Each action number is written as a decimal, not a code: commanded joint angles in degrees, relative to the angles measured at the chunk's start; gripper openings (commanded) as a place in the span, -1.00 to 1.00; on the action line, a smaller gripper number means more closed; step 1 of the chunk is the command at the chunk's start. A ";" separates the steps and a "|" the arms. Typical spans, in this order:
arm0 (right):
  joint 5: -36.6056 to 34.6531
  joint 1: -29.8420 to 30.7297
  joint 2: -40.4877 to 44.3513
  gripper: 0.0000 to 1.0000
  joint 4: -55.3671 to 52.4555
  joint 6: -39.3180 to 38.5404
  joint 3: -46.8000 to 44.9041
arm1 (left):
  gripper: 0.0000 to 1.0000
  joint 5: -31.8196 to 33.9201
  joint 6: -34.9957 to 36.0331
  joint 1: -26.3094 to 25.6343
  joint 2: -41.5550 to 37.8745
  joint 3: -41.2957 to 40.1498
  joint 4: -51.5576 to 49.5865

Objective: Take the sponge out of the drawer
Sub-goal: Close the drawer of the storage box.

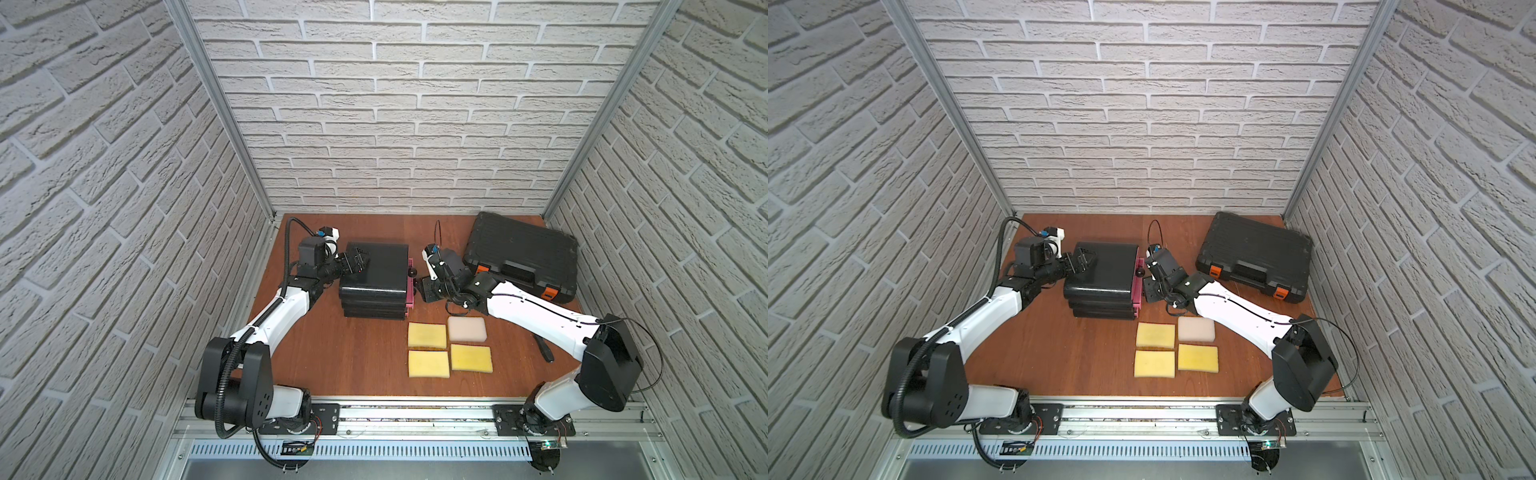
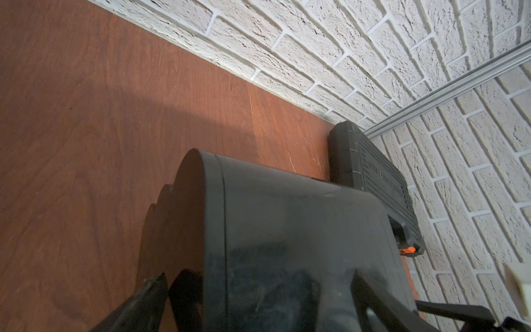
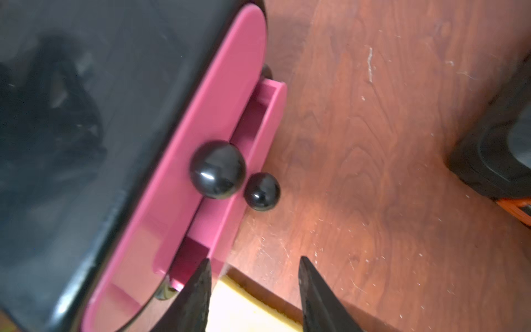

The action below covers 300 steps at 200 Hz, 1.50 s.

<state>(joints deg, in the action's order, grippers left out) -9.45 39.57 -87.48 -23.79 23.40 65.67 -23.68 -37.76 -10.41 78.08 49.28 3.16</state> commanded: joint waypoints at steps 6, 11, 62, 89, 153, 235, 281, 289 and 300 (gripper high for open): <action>-2.75 -0.28 1.13 0.02 1.04 1.04 -3.13 | 0.97 -1.28 -0.55 0.22 -1.72 -1.39 1.53; -2.22 -0.28 0.97 0.02 1.90 0.91 -3.74 | 0.97 -1.36 -0.69 0.18 -1.64 -1.54 1.65; 9.10 -0.28 -3.16 0.02 15.54 0.84 -7.87 | 0.97 -2.81 -2.22 0.13 -1.56 -2.97 3.97; 13.62 -0.27 -5.56 0.02 20.53 1.23 -7.44 | 0.97 -3.08 -2.74 0.15 -1.69 -3.83 4.63; 15.80 -0.21 -10.43 0.03 23.45 1.02 -3.68 | 0.97 -3.52 -3.58 0.13 -0.49 -3.84 6.32; 13.48 -0.80 -11.05 0.03 21.11 -2.59 0.29 | 0.97 -4.03 -6.22 0.20 1.67 -3.45 9.52; 13.94 -2.13 -11.87 0.03 18.70 -4.68 3.82 | 0.97 -2.43 -5.76 0.19 -0.73 -4.38 8.24; 13.94 -2.21 -12.09 0.03 18.76 -4.76 4.07 | 0.97 -2.19 -5.75 0.17 -0.82 -4.49 8.26; 13.77 -2.30 -12.59 0.03 18.87 -4.72 4.36 | 0.97 -1.94 -5.79 0.17 -0.58 -4.50 8.43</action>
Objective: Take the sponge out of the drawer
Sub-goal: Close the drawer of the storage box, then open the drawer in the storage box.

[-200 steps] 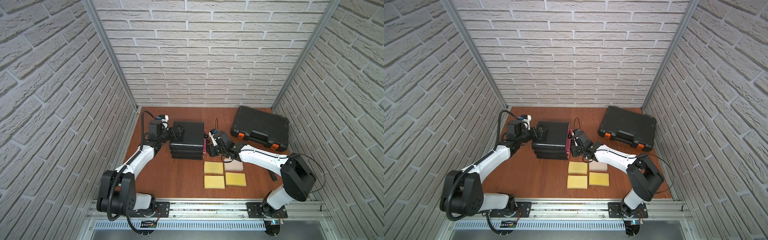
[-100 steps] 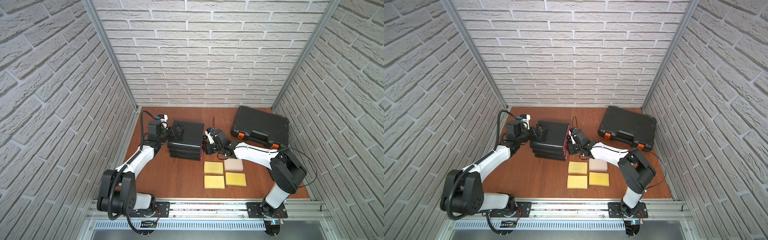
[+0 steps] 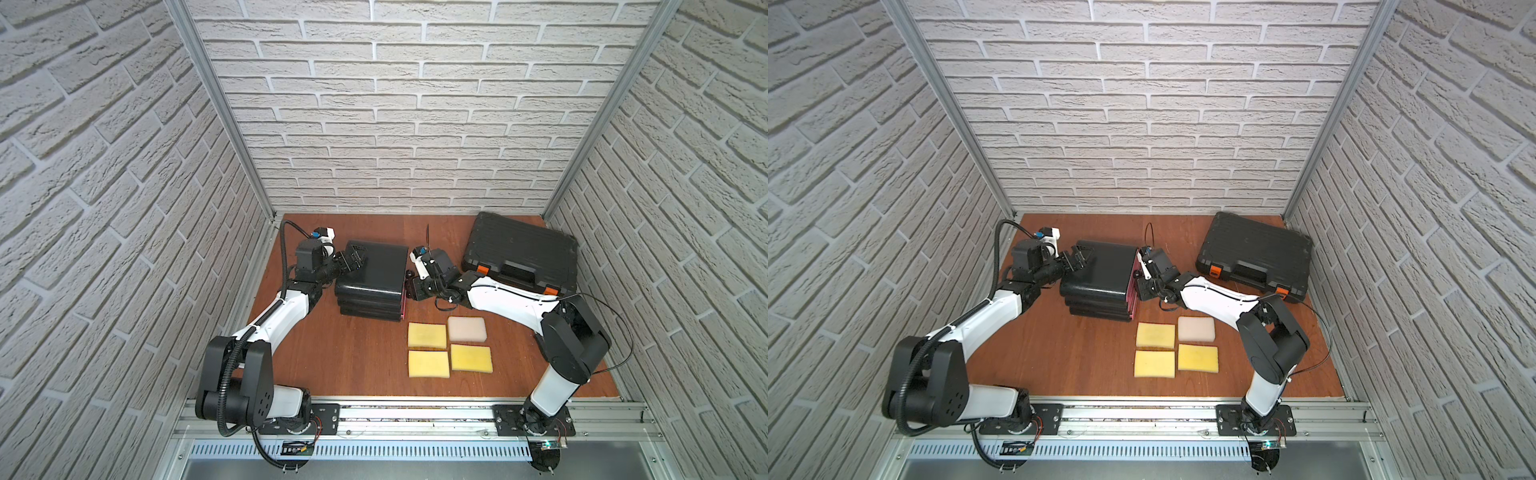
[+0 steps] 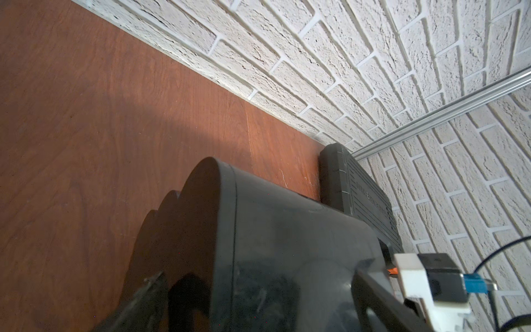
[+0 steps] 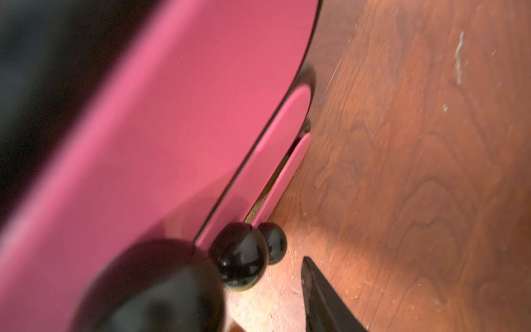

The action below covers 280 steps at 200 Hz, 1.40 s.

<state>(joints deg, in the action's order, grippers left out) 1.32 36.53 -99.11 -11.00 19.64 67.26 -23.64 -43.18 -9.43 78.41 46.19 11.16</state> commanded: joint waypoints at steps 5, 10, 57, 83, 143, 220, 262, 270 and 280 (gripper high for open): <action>3.07 0.65 -1.14 0.03 6.09 -0.91 2.91 | 0.97 -1.97 -0.38 -0.84 -0.65 -1.31 0.41; 3.15 0.56 -1.33 0.03 6.08 -0.94 3.00 | 0.97 -2.00 -0.38 -0.77 -0.24 -1.24 0.47; 3.34 -0.40 -3.23 0.03 5.91 -1.09 4.36 | 0.97 -2.41 -1.17 -0.85 1.62 -0.97 1.94; 3.32 -1.06 -3.68 0.04 5.90 -1.19 4.68 | 0.97 -1.90 -1.21 -0.83 0.56 -1.61 1.72; 5.21 -2.05 -3.76 0.03 7.31 -1.32 3.45 | 0.97 0.03 -0.58 -0.69 -3.15 -2.80 -0.31; 6.63 -2.65 5.14 0.08 10.50 -4.34 -4.35 | 0.97 3.31 0.84 0.00 -8.34 -3.93 -4.30; 7.20 -3.82 8.82 0.06 10.97 -3.74 -9.96 | 0.97 5.99 1.82 -0.12 -13.36 -2.86 -9.03; 8.20 -4.55 9.51 0.05 11.52 -3.44 -11.31 | 0.97 7.31 3.25 -0.95 -14.57 -1.69 -11.49; 9.87 -5.50 10.27 0.04 12.81 -2.60 -12.92 | 0.97 9.66 6.02 -2.63 -16.18 0.03 -14.90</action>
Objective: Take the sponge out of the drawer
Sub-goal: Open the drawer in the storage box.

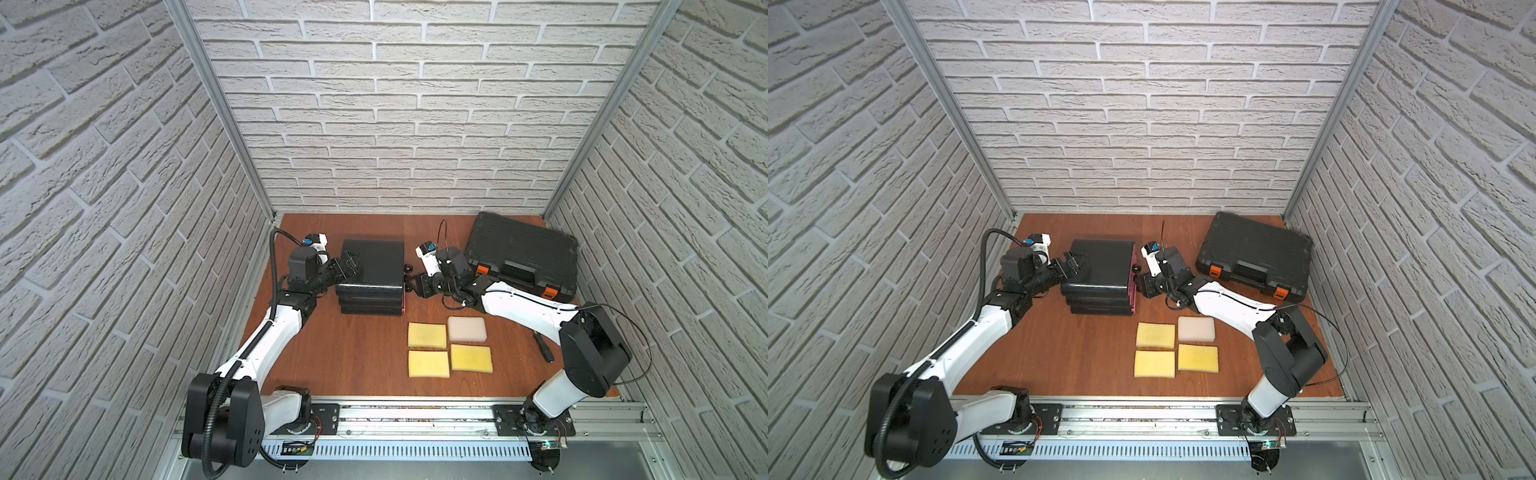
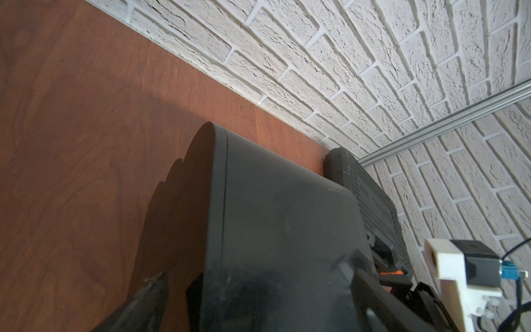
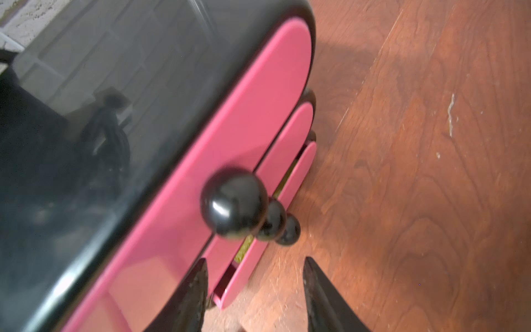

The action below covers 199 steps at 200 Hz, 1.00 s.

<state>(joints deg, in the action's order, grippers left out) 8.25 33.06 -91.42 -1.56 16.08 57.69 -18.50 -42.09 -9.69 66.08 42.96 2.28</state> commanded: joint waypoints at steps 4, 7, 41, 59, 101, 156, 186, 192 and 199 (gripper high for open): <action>3.74 -2.44 2.72 0.04 4.03 1.38 -3.94 | 0.97 5.86 5.99 -3.22 -4.36 4.13 -7.46; 4.36 -2.85 2.88 0.04 4.55 1.75 -4.45 | 0.97 6.80 6.65 -3.91 -4.89 4.69 -8.38; 15.08 -7.26 -0.65 0.02 11.37 7.58 -6.19 | 0.97 7.77 11.17 -9.96 -5.77 10.14 -13.82; 20.90 -9.33 -4.41 0.00 17.12 11.97 -6.62 | 0.97 7.42 11.94 -12.60 -3.45 11.97 -14.68; 28.19 -11.70 -12.82 -0.04 23.02 18.29 -4.39 | 0.97 7.85 13.34 -17.17 4.54 15.68 -14.37; 29.46 -12.31 -17.85 -0.10 20.20 18.39 -0.75 | 0.97 4.77 12.29 -17.66 10.31 16.10 -10.25; 32.36 -12.40 -21.06 -0.10 22.66 20.51 0.64 | 0.97 3.35 11.45 -17.16 11.96 15.85 -8.85; 32.94 -12.38 -21.50 -0.10 23.20 20.95 0.82 | 0.97 3.14 11.21 -16.91 12.13 15.76 -8.65; 33.37 -12.40 -21.52 -0.10 23.70 21.33 1.01 | 0.97 2.89 10.98 -16.74 12.19 15.60 -8.39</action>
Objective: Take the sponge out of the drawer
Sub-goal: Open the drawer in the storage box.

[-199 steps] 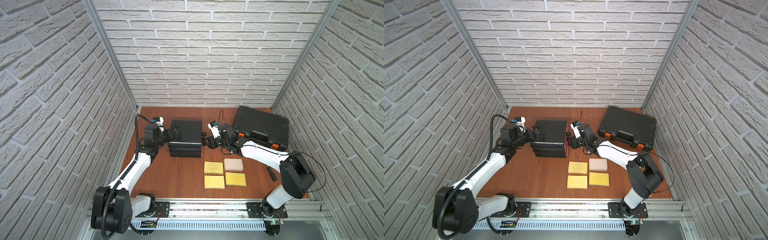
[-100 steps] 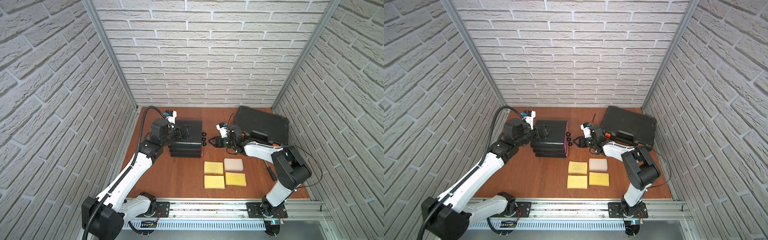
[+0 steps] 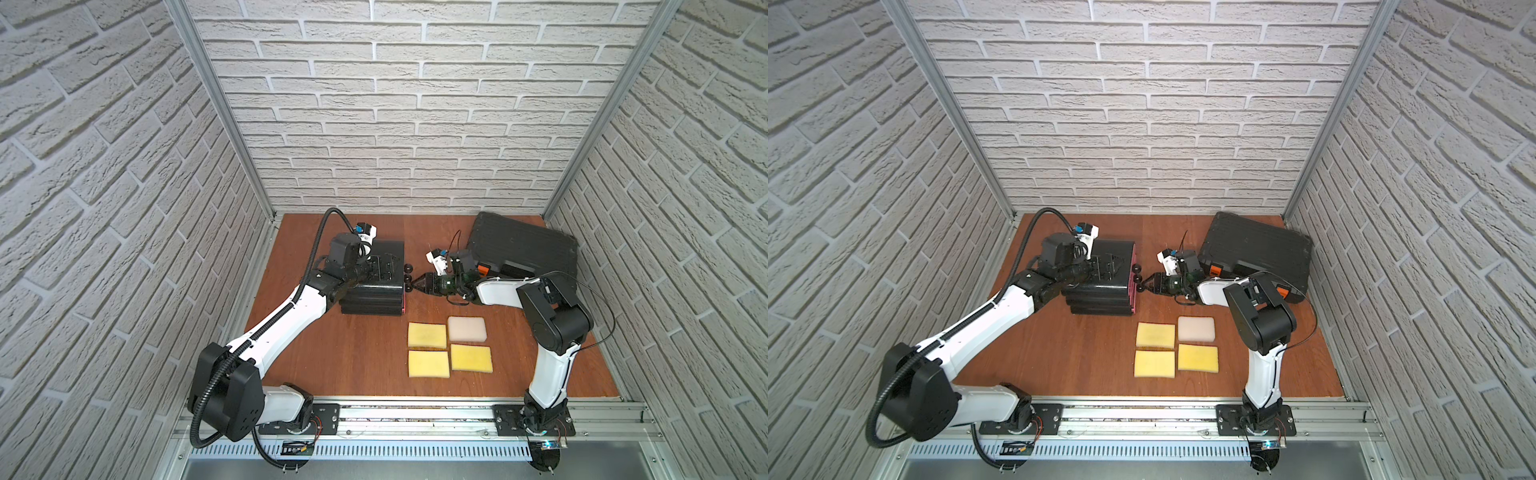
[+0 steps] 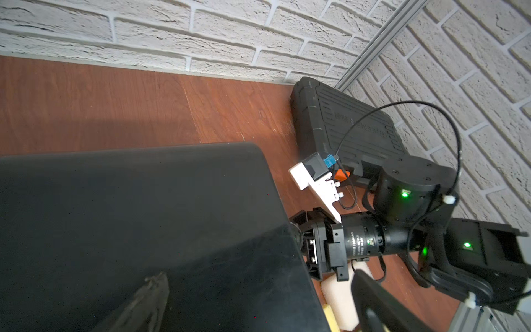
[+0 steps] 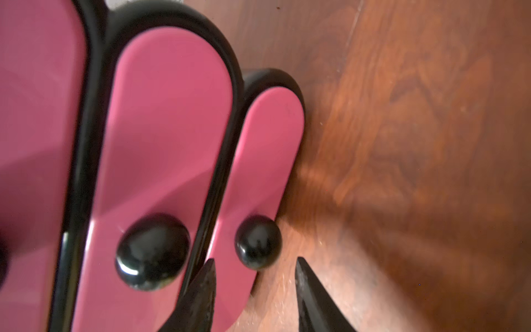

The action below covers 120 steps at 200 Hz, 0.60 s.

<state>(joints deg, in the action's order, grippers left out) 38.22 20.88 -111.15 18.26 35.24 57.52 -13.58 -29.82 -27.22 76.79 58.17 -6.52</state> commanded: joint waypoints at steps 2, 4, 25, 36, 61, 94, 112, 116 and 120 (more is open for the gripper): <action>3.52 -0.27 -3.02 -0.10 3.88 2.19 1.26 | 0.97 -2.05 -1.33 0.84 1.51 0.37 0.47; 3.53 -0.31 -3.41 -0.10 3.89 2.26 1.34 | 0.96 -2.10 -1.37 0.92 1.47 0.30 0.53; 3.62 -0.32 -4.42 -0.09 3.89 2.46 1.68 | 0.97 -2.67 -1.89 1.45 1.03 -0.31 1.31; 3.95 -0.32 -4.76 -0.08 3.97 2.42 1.86 | 0.97 -2.74 -1.99 1.73 0.76 -0.56 1.41; 4.42 -0.27 -5.72 -0.07 4.55 3.14 2.18 | 0.97 -2.89 -2.21 2.08 0.43 -0.94 1.77; 6.37 -0.34 -8.06 -0.06 8.68 6.13 2.34 | 0.97 -3.39 -2.69 2.36 0.59 -1.35 2.31; 7.43 -0.32 -9.43 -0.06 11.45 8.08 2.48 | 0.97 -3.61 -2.78 2.51 0.55 -1.56 2.55; 7.63 -0.32 -9.70 -0.07 12.02 8.48 2.51 | 0.97 -3.62 -2.78 2.52 0.57 -1.57 2.61; 7.69 -0.32 -9.94 -0.07 12.51 8.79 2.51 | 0.97 -3.62 -2.85 2.54 0.58 -1.65 2.65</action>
<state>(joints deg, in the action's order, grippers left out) 44.88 20.78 -119.11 25.26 40.80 59.22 -16.27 -31.86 -25.17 77.28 58.00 -4.67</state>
